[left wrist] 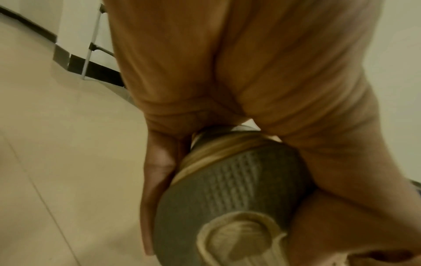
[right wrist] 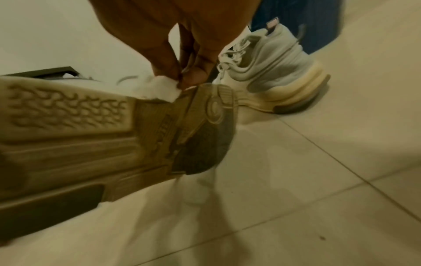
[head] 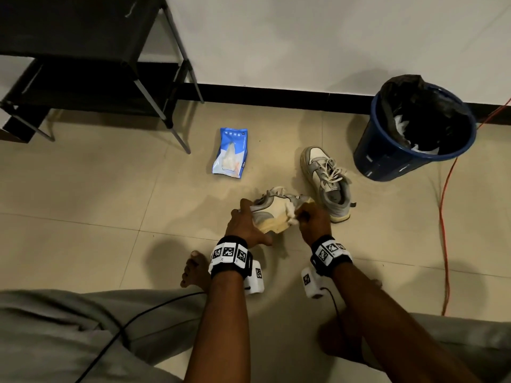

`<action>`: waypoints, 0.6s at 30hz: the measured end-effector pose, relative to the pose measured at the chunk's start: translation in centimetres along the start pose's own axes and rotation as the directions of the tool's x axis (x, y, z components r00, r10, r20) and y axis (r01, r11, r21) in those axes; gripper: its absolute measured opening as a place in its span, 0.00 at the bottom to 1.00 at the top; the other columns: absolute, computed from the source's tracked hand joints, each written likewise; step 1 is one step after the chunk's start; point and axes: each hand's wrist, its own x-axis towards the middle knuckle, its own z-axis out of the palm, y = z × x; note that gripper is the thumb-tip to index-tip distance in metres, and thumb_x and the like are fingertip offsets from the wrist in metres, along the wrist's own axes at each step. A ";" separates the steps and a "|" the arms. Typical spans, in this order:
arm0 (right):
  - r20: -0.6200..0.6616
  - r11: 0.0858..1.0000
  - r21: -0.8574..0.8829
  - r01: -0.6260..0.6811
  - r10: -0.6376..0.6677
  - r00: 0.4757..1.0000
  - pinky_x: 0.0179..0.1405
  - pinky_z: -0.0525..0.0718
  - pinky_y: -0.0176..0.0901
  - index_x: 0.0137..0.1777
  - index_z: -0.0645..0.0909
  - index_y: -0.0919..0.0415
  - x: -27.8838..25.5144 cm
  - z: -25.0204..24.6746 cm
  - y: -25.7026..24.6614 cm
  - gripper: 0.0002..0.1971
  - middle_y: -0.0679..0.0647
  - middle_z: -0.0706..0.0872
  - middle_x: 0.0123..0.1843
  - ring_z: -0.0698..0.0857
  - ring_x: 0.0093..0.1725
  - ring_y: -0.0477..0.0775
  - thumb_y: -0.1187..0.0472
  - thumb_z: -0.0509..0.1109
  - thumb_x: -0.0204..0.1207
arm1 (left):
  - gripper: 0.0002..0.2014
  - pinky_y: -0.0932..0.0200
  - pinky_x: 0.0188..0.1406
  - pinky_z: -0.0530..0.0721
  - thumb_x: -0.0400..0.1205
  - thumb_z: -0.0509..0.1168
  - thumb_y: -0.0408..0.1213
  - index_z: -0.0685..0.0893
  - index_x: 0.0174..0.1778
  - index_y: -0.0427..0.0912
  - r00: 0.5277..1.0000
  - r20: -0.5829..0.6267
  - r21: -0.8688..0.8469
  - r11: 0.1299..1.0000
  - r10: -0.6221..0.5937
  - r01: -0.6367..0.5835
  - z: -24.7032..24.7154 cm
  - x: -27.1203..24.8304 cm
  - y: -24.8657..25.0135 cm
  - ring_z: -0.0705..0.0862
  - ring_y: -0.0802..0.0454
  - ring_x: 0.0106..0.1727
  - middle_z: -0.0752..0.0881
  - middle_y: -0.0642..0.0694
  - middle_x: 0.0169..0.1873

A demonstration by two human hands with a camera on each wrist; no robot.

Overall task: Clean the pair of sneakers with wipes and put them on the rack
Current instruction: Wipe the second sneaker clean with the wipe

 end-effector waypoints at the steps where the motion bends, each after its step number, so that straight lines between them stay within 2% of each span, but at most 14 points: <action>1: -0.006 1.000 -0.013 0.022 -0.022 1.000 0.38 0.82 0.47 0.35 0.86 0.61 0.1 0.2 -0.4 0.06 0.60 0.87 0.36 0.85 0.38 0.63 0.73 0.72 0.64 | 0.48 0.50 0.52 0.81 0.57 0.84 0.48 0.62 0.68 0.50 1.000 -0.006 -0.010 1.000 -0.005 0.004 -0.1 0.0 0.0 0.78 0.39 0.60 0.72 0.42 0.59; 2: 0.002 0.997 0.007 0.077 -0.077 0.997 0.37 0.84 0.49 0.35 0.86 0.61 -0.4 0.7 -1.2 0.08 0.58 0.87 0.36 0.86 0.37 0.61 0.74 0.71 0.63 | 0.48 0.51 0.52 0.81 0.56 0.84 0.48 0.62 0.68 0.50 1.000 -0.014 -0.017 1.000 -0.009 0.009 -0.3 0.2 0.1 0.78 0.39 0.60 0.73 0.42 0.59; 4: 0.053 0.975 0.195 0.103 -0.115 0.992 0.38 0.86 0.49 0.35 0.85 0.60 -3.2 1.9 -3.3 0.10 0.54 0.88 0.37 0.87 0.38 0.55 0.76 0.68 0.64 | 0.49 0.50 0.53 0.83 0.54 0.84 0.47 0.63 0.67 0.49 1.000 -0.006 -0.017 1.000 -0.017 0.017 -0.2 0.4 -0.1 0.79 0.39 0.60 0.74 0.41 0.59; 6: 0.099 0.949 0.282 0.144 -0.177 0.979 0.39 0.85 0.41 0.36 0.85 0.60 -5.1 2.1 -4.8 0.11 0.52 0.89 0.38 0.87 0.39 0.49 0.77 0.68 0.65 | 0.51 0.49 0.54 0.84 0.51 0.85 0.47 0.64 0.67 0.49 1.000 -0.001 -0.025 0.999 -0.029 0.029 -0.3 0.4 -0.4 0.80 0.40 0.59 0.75 0.41 0.59; 8: 0.081 0.952 0.208 0.225 -0.246 0.966 0.37 0.80 0.36 0.36 0.85 0.61 -4.4 1.8 -3.8 0.10 0.53 0.87 0.37 0.83 0.37 0.47 0.76 0.69 0.65 | 0.52 0.51 0.50 0.83 0.49 0.84 0.49 0.64 0.67 0.51 0.999 0.002 -0.048 0.998 -0.040 0.041 -0.3 0.5 -0.9 0.81 0.41 0.58 0.77 0.41 0.58; 10: 0.082 0.968 0.058 0.244 -0.248 0.965 0.35 0.78 0.42 0.35 0.84 0.61 -1.9 1.0 -2.2 0.09 0.55 0.84 0.35 0.82 0.36 0.54 0.74 0.67 0.65 | 0.51 0.54 0.48 0.80 0.51 0.83 0.51 0.63 0.68 0.52 0.999 -0.003 -0.060 0.997 -0.041 0.041 -0.5 0.5 -1.1 0.80 0.42 0.58 0.77 0.43 0.58; 14: 0.091 0.975 -0.165 0.152 -0.138 0.986 0.38 0.80 0.49 0.37 0.84 0.64 0.9 0.3 1.3 0.08 0.62 0.84 0.40 0.83 0.40 0.66 0.76 0.69 0.65 | 0.50 0.54 0.49 0.81 0.53 0.83 0.49 0.64 0.70 0.51 0.999 0.001 -0.075 0.996 -0.048 0.048 -0.7 0.2 -1.2 0.79 0.42 0.58 0.77 0.43 0.60; 16: 0.001 0.990 -0.144 0.003 -0.003 1.000 0.44 0.79 0.45 0.41 0.85 0.66 1.0 0.2 1.5 0.07 0.63 0.87 0.43 0.85 0.44 0.67 0.75 0.72 0.66 | 0.51 0.51 0.52 0.83 0.53 0.84 0.47 0.63 0.70 0.51 0.999 0.012 -0.083 0.995 -0.052 0.053 -0.7 0.1 -1.1 0.79 0.41 0.59 0.76 0.42 0.61; 17: -0.029 0.995 -0.100 -0.008 0.005 1.000 0.46 0.77 0.41 0.42 0.86 0.65 0.7 0.4 1.1 0.06 0.63 0.88 0.43 0.86 0.46 0.66 0.74 0.73 0.67 | 0.52 0.49 0.53 0.84 0.53 0.84 0.46 0.63 0.71 0.51 0.999 0.007 -0.080 0.995 -0.053 0.053 -0.8 0.1 -1.1 0.79 0.40 0.60 0.76 0.41 0.61; 18: -0.020 0.997 -0.067 0.042 -0.043 0.999 0.46 0.75 0.38 0.42 0.87 0.65 -0.1 0.9 0.5 0.06 0.62 0.88 0.43 0.86 0.46 0.64 0.74 0.75 0.67 | 0.52 0.48 0.54 0.84 0.54 0.85 0.44 0.63 0.71 0.51 0.998 0.002 -0.064 0.996 -0.056 0.056 -0.8 0.2 -1.2 0.79 0.39 0.60 0.75 0.41 0.61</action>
